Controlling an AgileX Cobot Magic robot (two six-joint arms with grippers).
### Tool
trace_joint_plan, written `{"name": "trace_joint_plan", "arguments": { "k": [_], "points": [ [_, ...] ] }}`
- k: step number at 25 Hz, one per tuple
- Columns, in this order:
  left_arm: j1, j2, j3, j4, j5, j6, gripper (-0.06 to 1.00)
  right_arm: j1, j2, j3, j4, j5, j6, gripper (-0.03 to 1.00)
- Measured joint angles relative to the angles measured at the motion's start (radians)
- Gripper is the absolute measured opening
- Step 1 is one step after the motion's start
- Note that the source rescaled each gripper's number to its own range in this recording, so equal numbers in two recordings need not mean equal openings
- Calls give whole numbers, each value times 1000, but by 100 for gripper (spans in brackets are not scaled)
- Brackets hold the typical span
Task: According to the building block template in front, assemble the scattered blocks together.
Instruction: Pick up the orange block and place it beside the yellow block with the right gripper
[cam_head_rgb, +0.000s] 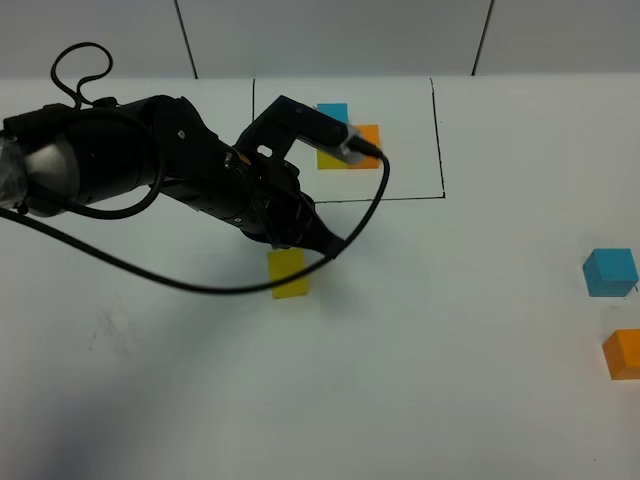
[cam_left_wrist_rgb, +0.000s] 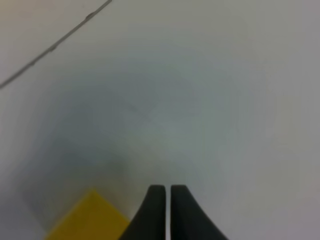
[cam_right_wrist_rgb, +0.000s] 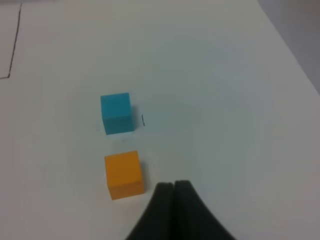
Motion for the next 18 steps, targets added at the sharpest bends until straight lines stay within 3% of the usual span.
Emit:
{"name": "trace_joint_plan", "arguments": {
  "k": [3,5,18],
  "points": [
    [-4,0,0,9,-21,-298,1,0,0,0,0,0,1,0],
    [-15,0,0,56,-50,-395,1,0,0,0,0,0,1,0],
    [4,-34,0,297,-69,-494,1,0,0,0,0,0,0,0]
  ]
}}
